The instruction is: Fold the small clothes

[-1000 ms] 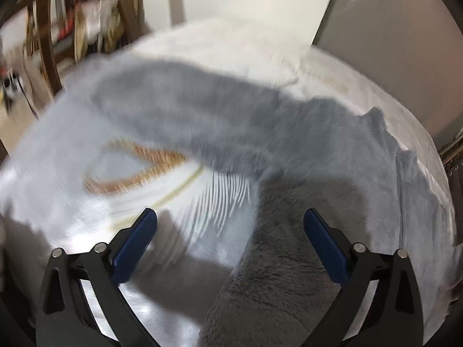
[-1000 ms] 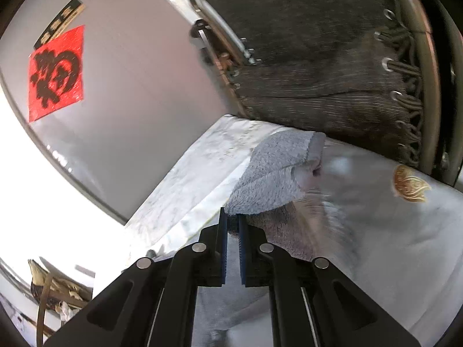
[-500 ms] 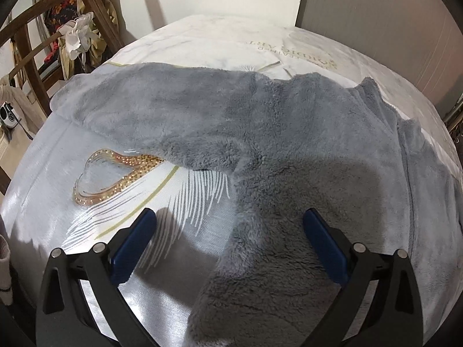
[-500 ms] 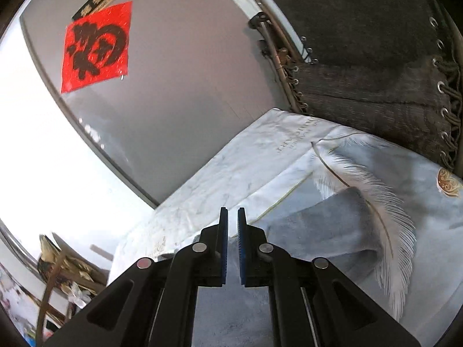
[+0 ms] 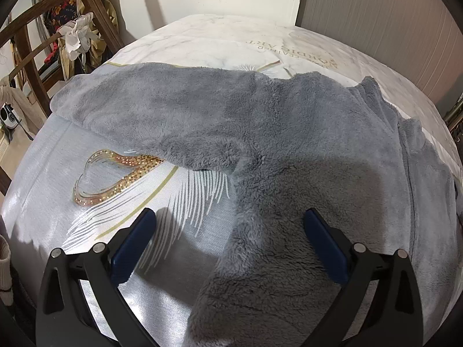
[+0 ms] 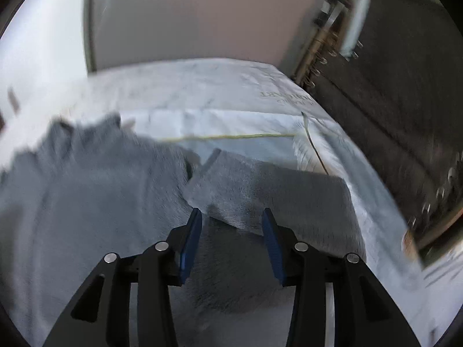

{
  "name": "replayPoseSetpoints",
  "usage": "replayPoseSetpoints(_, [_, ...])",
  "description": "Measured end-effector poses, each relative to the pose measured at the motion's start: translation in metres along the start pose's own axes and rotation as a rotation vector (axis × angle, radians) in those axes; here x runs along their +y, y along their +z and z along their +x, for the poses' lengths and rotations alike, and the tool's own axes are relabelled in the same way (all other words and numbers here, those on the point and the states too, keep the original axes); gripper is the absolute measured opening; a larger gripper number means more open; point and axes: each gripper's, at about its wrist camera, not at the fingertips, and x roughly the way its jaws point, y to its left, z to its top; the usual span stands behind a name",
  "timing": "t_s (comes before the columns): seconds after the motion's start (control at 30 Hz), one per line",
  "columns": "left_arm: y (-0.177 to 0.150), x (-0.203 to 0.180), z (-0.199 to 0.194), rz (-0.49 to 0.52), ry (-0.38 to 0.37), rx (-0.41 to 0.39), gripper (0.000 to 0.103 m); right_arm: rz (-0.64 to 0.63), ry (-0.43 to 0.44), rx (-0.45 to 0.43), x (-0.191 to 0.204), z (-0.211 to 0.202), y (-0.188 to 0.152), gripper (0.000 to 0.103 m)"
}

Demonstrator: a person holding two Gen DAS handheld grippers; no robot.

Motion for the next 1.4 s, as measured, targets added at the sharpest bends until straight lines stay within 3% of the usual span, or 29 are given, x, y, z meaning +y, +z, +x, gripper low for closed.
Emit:
replayPoseSetpoints(0.13, [0.000, 0.002, 0.001, 0.001, 0.002, 0.000, 0.099, -0.049, -0.019, 0.021, -0.003, 0.016, 0.001, 0.044])
replayPoseSetpoints(0.33, [0.000, 0.002, 0.001, 0.001, 0.001, 0.000, 0.099, -0.048, 0.068, 0.016, -0.007, 0.012, -0.003, 0.047])
replayPoseSetpoints(0.53, [0.000, 0.002, 0.001, 0.001, 0.001, 0.000, 0.099, -0.119, 0.023, -0.011, 0.000, 0.019, -0.006, 0.048])
replayPoseSetpoints(0.57, [0.000, 0.002, 0.001, 0.001, 0.001, 0.000, 0.099, -0.096, 0.035, -0.009, -0.003, 0.020, -0.004, 0.042])
replayPoseSetpoints(0.6, [0.000, 0.002, 0.001, 0.001, 0.001, 0.000, 0.099, -0.064, 0.038, -0.007, -0.008, 0.021, -0.002, 0.023])
replayPoseSetpoints(0.63, [0.000, 0.002, 0.001, 0.001, 0.001, 0.000, 0.099, -0.017, 0.049, -0.007, -0.017, 0.021, 0.001, 0.010])
replayPoseSetpoints(0.93, [0.000, 0.002, 0.001, 0.001, 0.001, 0.000, 0.099, 0.251, 0.244, -0.085, -0.061, -0.023, 0.015, 0.008])
replayPoseSetpoints(1.4, [0.000, 0.002, 0.001, 0.000, 0.002, 0.001, 0.099, 0.353, 0.525, -0.168, -0.019, -0.095, 0.048, 0.008])
